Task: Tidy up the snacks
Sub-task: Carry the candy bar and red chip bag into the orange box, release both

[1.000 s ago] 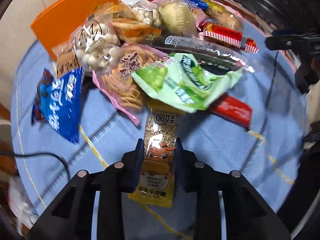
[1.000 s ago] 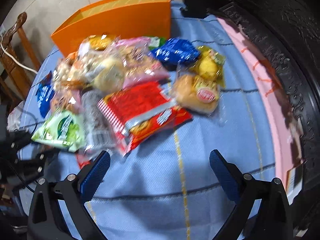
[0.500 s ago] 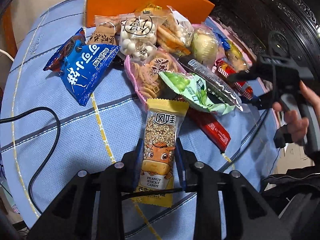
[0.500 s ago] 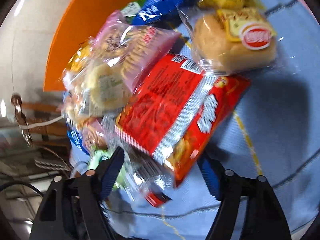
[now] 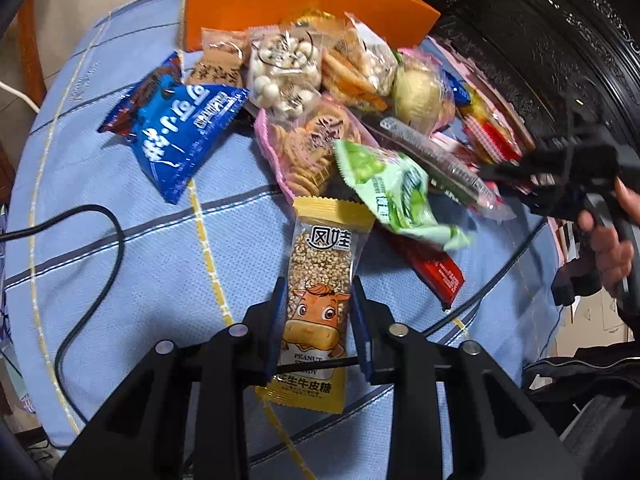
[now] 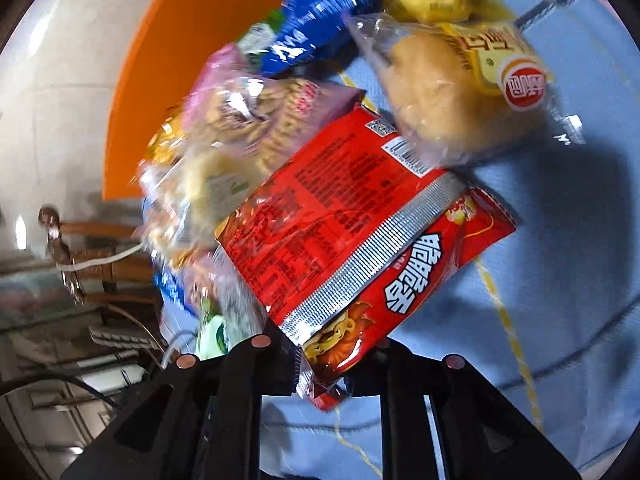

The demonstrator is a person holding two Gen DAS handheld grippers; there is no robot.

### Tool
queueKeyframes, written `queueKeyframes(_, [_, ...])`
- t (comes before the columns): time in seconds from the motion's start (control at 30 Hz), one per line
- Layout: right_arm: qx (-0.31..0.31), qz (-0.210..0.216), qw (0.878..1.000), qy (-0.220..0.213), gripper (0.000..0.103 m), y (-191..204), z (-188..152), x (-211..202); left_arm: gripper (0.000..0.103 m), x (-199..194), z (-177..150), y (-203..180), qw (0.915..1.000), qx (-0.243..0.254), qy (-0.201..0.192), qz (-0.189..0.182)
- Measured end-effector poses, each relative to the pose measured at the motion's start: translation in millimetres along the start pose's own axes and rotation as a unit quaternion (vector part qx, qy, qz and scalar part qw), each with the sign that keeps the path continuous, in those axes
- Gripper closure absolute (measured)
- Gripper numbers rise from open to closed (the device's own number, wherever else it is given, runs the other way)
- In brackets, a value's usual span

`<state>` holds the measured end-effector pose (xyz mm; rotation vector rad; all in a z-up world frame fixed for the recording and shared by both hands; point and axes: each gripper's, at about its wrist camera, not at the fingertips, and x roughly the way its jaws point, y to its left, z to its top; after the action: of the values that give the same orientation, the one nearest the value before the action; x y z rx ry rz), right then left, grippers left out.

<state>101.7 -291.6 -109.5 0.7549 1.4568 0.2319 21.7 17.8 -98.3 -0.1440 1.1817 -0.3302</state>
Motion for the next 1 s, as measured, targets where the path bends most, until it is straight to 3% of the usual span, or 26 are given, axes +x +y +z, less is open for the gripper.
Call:
queueKeyframes(0.1, [-0.065,-0.016,0.998,-0.013,0.091,13.1,-15.0,-20.4,0.074,-6.9,-1.0,4.4,0.9999,-0.009,-0.006,0.004])
queueKeyframes(0.2, [-0.094,-0.024,0.995,0.005,0.091,10.2,-21.3,-20.4,0.074,-5.1,-2.8,8.7,0.9998,-0.018,-0.002,0.007])
queueKeyframes(0.27, [-0.094,-0.043,0.994,0.022,0.09,0.3,-25.0,-7.1,0.074,-1.6,-3.6,12.6,0.9998,-0.017,0.004,0.013])
queueKeyframes(0.33, [-0.066,-0.03,0.996,0.048,0.083,-10.8,-24.1,7.1,0.074,6.5,-4.9,7.8,0.9997,-0.017,0.011,0.016])
queueKeyframes(0.37, [-0.043,-0.021,0.998,0.047,0.073,-17.5,-24.1,8.0,0.074,9.7,-5.7,5.0,0.9997,-0.013,0.013,0.018])
queueKeyframes(0.4, [-0.02,-0.026,0.999,0.038,0.038,-23.4,-24.1,6.2,0.074,11.4,-5.8,3.5,0.9997,-0.01,0.014,0.019])
queueKeyframes(0.43, [-0.002,-0.031,0.999,0.022,0.014,-30.5,-22.5,2.4,0.074,11.0,-6.6,5.6,0.9997,-0.01,0.015,0.018])
queueKeyframes(0.47, [0.017,-0.026,1.0,0.005,0.012,-36.2,-20.7,-1.3,0.074,12.0,-6.7,5.2,0.9997,-0.011,0.016,0.016])
queueKeyframes(0.63, [0.113,0.035,0.993,-0.006,0.003,-55.2,-9.8,-3.2,0.074,18.8,-6.3,3.4,0.9994,-0.012,0.023,0.022])
queueKeyframes(0.7, [0.129,0.021,0.991,0.001,0.003,-53.0,-6.8,-2.3,0.074,20.4,-5.5,1.8,0.9994,-0.009,0.023,0.025])
queueKeyframes(0.77, [0.094,0.001,0.995,0.028,0.004,-38.8,-8.5,-3.5,0.074,21.9,-4.8,-1.2,0.9993,-0.004,0.024,0.03])
queueKeyframes(0.83, [0.005,-0.047,0.998,0.046,0.004,-15.6,-13.7,-5.2,0.074,23.0,-5.2,-3.5,0.9991,0.002,0.023,0.035])
queueKeyframes(0.87, [-0.048,-0.051,0.997,0.044,0.004,-3.2,-18.0,-10.4,0.074,23.3,-5.4,-3.8,0.9991,0.003,0.022,0.036])
queueKeyframes(0.93, [-0.054,-0.037,0.997,0.036,0.004,2.2,-22.0,-20.0,0.074,23.5,-5.1,-3.4,0.9991,0.0,0.021,0.035])
queueKeyframes(1.0, [0.0,-0.025,0.999,0.036,0.004,-13.0,-19.2,-22.9,0.074,23.8,-4.9,-3.8,0.9991,0.001,0.021,0.038])
